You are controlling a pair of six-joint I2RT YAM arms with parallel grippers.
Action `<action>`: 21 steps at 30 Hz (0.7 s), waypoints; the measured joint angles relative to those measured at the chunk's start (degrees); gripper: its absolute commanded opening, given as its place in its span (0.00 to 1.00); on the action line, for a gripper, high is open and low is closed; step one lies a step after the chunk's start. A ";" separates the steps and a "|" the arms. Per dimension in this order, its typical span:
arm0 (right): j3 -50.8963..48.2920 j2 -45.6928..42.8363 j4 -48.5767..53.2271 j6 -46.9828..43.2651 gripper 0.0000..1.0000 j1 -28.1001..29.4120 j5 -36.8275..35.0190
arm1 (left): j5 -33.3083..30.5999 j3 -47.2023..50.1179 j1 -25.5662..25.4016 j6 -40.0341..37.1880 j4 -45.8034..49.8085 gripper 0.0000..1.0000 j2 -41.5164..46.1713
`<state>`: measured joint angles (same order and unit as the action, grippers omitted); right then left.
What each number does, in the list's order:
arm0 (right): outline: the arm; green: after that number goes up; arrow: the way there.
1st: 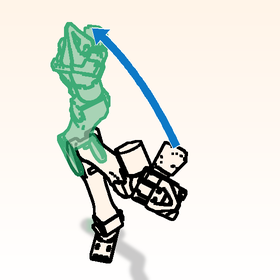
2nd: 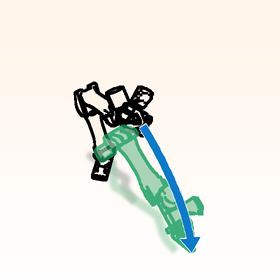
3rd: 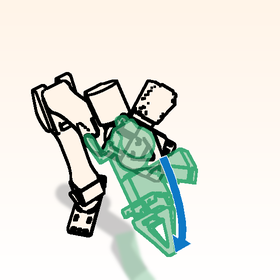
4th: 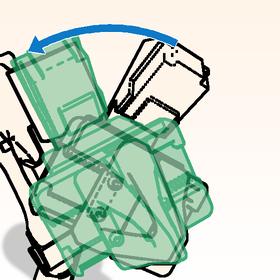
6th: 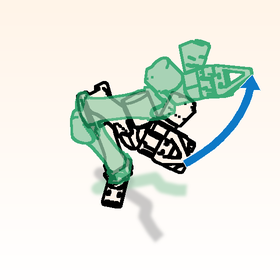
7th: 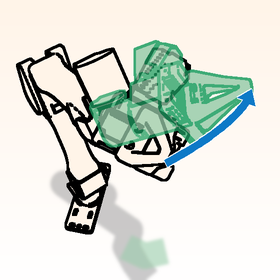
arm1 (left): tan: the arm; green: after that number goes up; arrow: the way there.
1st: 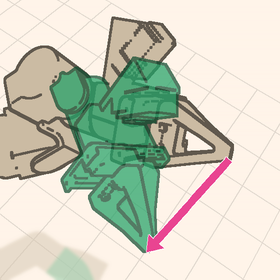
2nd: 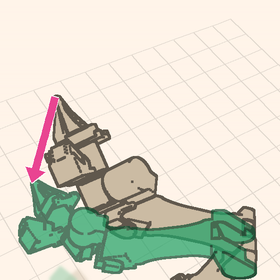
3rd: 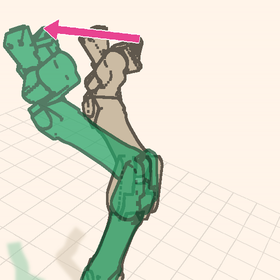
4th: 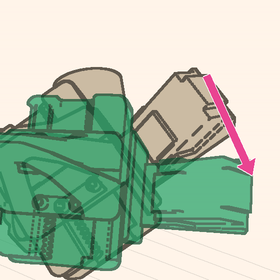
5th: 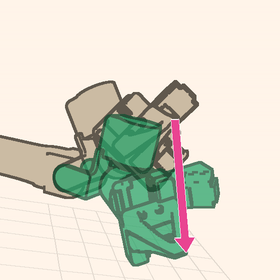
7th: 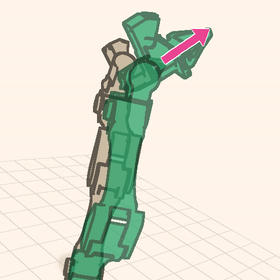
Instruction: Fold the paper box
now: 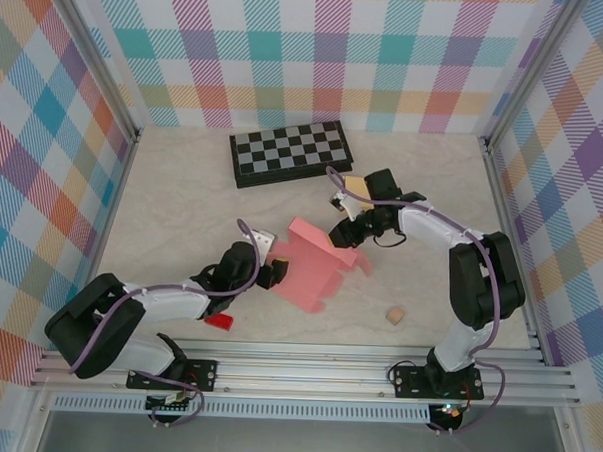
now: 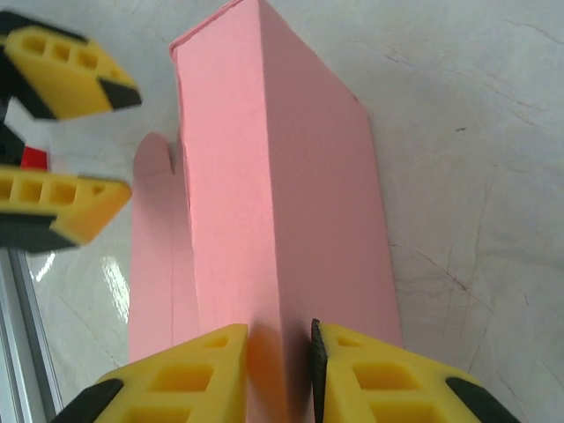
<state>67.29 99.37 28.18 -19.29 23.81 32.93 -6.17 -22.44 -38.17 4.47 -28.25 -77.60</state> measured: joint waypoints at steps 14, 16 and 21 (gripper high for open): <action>3.43 1.49 5.49 -6.78 0.26 -0.13 -0.17 | 7.08 -10.84 4.72 -4.33 -9.94 0.63 -18.58; 3.69 1.68 5.95 -7.17 0.26 -0.17 -0.15 | 6.80 -12.26 4.72 -5.42 -10.58 0.62 -19.96; 4.33 2.16 6.51 -7.78 0.26 -0.44 -0.02 | 6.16 -14.88 4.61 -7.43 -11.10 0.59 -23.69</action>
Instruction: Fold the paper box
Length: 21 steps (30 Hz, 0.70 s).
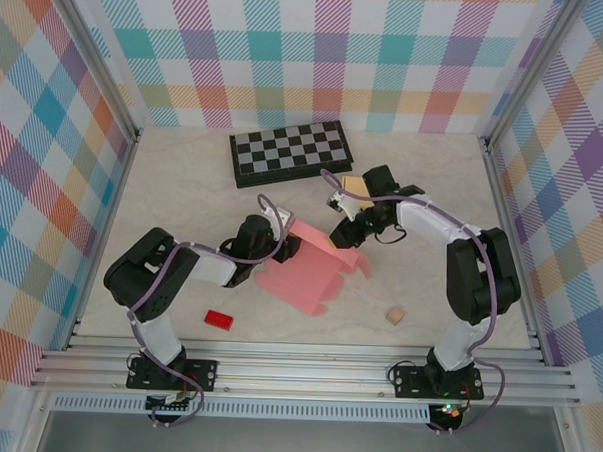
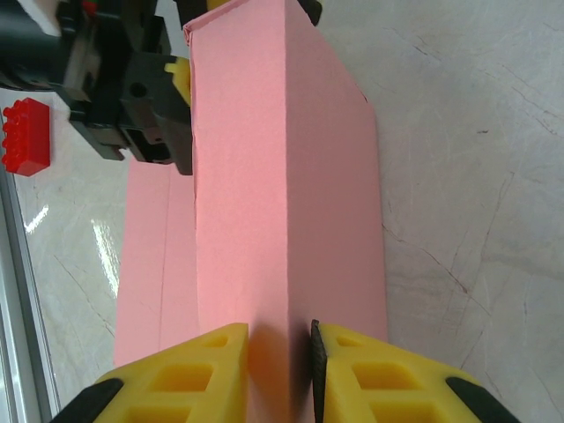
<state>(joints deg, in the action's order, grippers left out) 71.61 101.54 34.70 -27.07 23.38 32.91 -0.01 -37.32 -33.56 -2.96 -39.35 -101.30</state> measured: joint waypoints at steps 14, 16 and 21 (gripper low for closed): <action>0.39 0.33 0.33 0.24 0.25 -0.17 0.76 | -10.32 -6.14 -4.11 -2.58 0.22 0.14 -7.52; 0.39 0.33 0.33 0.61 0.25 -0.17 0.68 | -12.90 -7.15 -5.14 -2.01 0.87 0.10 -8.07; 0.39 0.33 -1.09 1.42 0.25 -0.50 0.00 | -15.10 -8.74 -5.42 -0.39 2.45 0.11 -8.72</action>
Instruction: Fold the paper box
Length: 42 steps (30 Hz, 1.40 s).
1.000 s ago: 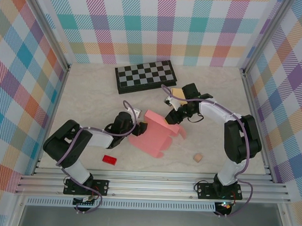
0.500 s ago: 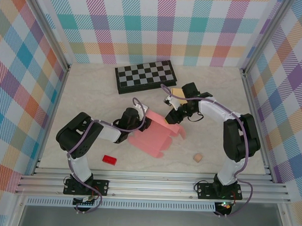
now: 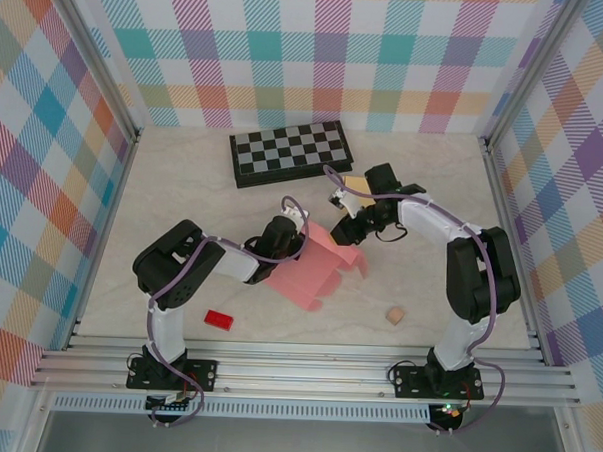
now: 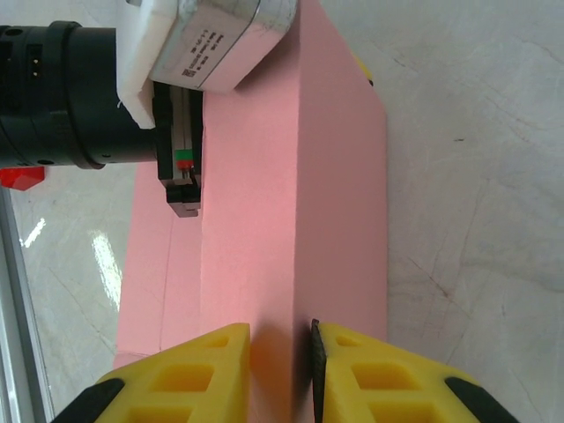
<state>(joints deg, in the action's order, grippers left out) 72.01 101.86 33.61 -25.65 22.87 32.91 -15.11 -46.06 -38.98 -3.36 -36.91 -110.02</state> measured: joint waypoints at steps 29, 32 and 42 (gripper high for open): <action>0.59 -0.02 0.59 2.47 0.25 0.04 -1.81 | 6.27 13.49 2.84 2.49 3.98 0.54 15.96; 0.63 -0.02 0.63 2.47 0.25 0.04 -1.84 | 6.47 9.55 2.93 2.51 4.00 0.54 12.52; 0.66 -0.02 0.48 2.47 0.25 0.04 -1.84 | 2.86 -1.38 2.64 3.13 4.92 0.38 2.64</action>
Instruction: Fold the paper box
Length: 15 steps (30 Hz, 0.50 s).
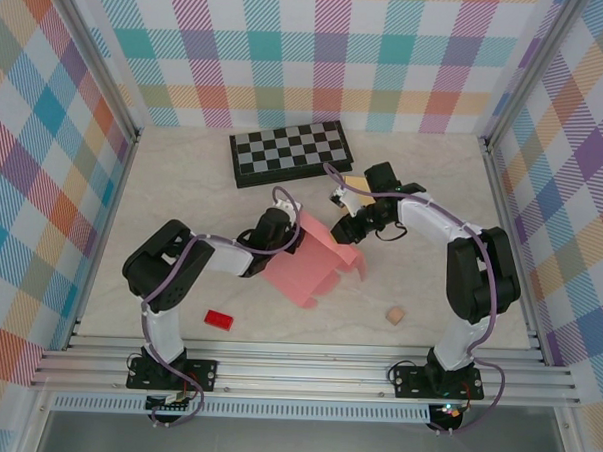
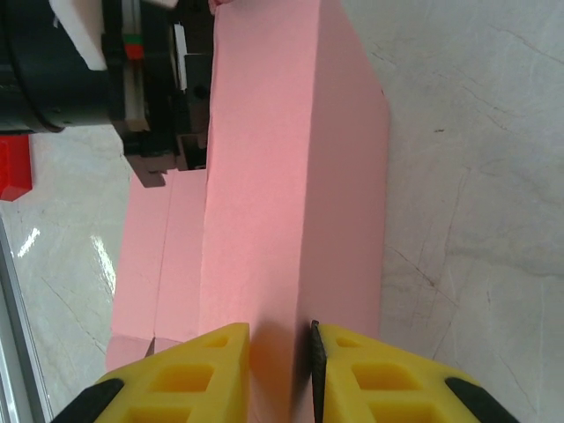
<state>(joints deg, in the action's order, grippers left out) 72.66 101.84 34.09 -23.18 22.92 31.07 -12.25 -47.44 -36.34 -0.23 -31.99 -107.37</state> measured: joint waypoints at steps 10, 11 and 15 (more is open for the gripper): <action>0.00 0.00 -1.86 0.02 0.25 -0.24 -0.66 | -6.95 -1.64 -1.46 0.24 -1.44 0.11 -2.80; 0.00 0.00 -2.01 0.04 0.25 -0.33 -0.72 | -7.21 -1.64 -1.49 0.24 -1.51 0.11 -2.82; 0.00 0.00 -2.62 0.39 0.26 -0.33 -1.09 | -7.85 -1.64 -1.46 0.20 -1.53 0.10 -2.82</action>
<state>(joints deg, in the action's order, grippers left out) 72.66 101.84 31.46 -22.79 22.59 29.98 -20.10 -49.08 -37.80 -0.03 -33.52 -110.19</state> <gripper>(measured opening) 0.254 0.111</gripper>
